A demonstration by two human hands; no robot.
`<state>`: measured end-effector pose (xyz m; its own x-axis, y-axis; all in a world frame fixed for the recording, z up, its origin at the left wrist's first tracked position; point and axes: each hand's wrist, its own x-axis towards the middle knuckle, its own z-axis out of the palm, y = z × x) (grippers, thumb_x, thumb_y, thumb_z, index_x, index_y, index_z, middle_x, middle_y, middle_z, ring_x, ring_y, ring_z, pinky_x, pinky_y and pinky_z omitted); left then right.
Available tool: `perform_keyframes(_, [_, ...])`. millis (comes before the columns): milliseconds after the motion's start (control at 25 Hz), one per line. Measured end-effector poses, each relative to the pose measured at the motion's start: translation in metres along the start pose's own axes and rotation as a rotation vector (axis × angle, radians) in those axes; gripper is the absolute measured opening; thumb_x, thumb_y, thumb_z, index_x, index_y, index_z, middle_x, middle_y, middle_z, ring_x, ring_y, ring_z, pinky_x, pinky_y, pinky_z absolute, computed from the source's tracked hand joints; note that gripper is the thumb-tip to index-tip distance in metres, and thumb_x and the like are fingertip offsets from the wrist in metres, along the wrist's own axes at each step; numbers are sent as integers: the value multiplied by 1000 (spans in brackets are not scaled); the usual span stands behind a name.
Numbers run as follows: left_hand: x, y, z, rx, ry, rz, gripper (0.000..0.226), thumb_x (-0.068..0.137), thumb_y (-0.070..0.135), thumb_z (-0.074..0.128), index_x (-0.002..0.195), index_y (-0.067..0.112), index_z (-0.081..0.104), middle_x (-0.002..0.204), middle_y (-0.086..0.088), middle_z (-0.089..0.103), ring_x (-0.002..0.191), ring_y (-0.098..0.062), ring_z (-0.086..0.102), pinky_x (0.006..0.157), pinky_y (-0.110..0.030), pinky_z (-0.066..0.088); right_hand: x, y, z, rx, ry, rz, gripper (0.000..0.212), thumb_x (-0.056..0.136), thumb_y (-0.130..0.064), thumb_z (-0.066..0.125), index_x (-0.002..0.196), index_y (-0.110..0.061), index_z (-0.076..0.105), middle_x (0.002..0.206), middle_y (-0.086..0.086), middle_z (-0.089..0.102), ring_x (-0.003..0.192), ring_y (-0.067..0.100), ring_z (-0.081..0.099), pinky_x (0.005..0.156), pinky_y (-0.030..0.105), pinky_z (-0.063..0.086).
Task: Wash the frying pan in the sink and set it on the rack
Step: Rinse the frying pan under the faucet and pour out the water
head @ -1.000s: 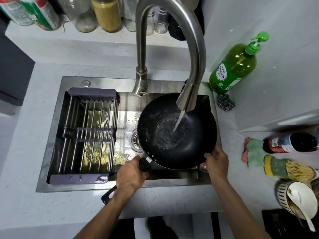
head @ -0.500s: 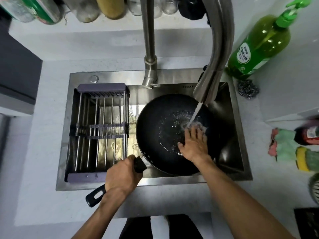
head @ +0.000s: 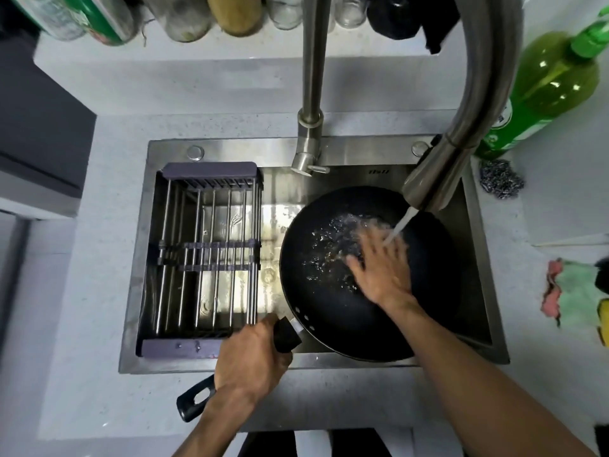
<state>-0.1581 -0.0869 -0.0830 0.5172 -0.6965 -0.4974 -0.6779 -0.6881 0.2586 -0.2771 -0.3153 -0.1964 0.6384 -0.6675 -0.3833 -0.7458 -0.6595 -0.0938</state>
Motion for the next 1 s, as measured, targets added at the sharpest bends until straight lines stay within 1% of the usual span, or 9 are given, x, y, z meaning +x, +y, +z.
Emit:
perform_keyframes(120, [-5, 1, 5, -11, -11, 14, 34, 78, 45, 65, 109, 33, 55, 85, 5, 71, 67, -10, 64, 60, -20, 46, 19, -34, -7, 215, 126, 342, 72, 102, -51, 30, 159, -18, 0, 166, 13, -8, 152, 36, 0, 122, 52, -1])
perform_keyframes(240, [-5, 5, 10, 22, 9, 12, 30, 79, 46, 64, 105, 32, 57, 80, 4, 70, 66, -13, 65, 55, -21, 42, 33, -95, -28, 598, 67, 335, 75, 103, -50, 30, 157, -17, -10, 164, 11, -20, 151, 29, -16, 123, 47, -7])
perform_keyframes(440, [12, 0, 6, -13, 18, -73, 24, 75, 38, 64, 94, 24, 61, 81, -6, 71, 76, -29, 67, 57, -30, 44, -43, -88, -27, 803, -662, -273, 59, 107, -44, 27, 158, -29, 1, 162, -15, -14, 147, 3, -16, 114, 19, -10])
perform_keyframes(520, [13, -7, 6, -61, 21, -125, 23, 74, 37, 67, 92, 23, 61, 76, -3, 68, 67, -26, 65, 53, -28, 43, -48, -39, -35, 573, -895, -377, 54, 108, -45, 26, 158, -32, 12, 160, -20, -4, 147, -1, -7, 111, 9, -8])
perform_keyframes(560, [13, -9, 6, -56, 25, -136, 23, 74, 37, 68, 91, 23, 61, 73, 0, 66, 61, -22, 62, 51, -26, 41, -44, -17, -37, 373, -929, -318, 54, 107, -47, 24, 158, -33, 13, 162, -18, -5, 150, 5, -7, 116, 15, -6])
perform_keyframes(680, [17, -4, 5, 2, 19, -138, 25, 74, 38, 69, 92, 24, 60, 78, 1, 67, 65, -22, 62, 55, -28, 45, -39, 7, -36, 33, -872, -112, 61, 103, -59, 22, 158, -36, 11, 165, -10, -14, 153, 21, -8, 124, 41, -1])
perform_keyframes(800, [23, -4, 1, 60, 18, -120, 26, 74, 39, 68, 94, 24, 59, 84, -1, 68, 77, -25, 66, 62, -30, 47, -47, -3, -22, 261, -829, -170, 61, 100, -63, 27, 156, -43, 14, 164, -14, -15, 152, 20, -13, 121, 44, -5])
perform_keyframes(960, [22, 0, -10, 84, 44, -104, 27, 74, 37, 69, 96, 24, 59, 85, -3, 69, 77, -27, 66, 63, -31, 47, -25, -15, -8, 166, -474, 111, 73, 100, -61, 27, 157, -31, -7, 163, 0, -24, 150, 27, -21, 120, 43, -10])
perform_keyframes(1000, [22, 3, -11, 74, 39, -99, 28, 74, 37, 71, 96, 24, 60, 84, -2, 69, 76, -26, 65, 62, -31, 47, -22, -33, -4, 185, -421, 19, 73, 100, -61, 26, 157, -32, -9, 162, -2, -25, 150, 25, -22, 119, 43, -12])
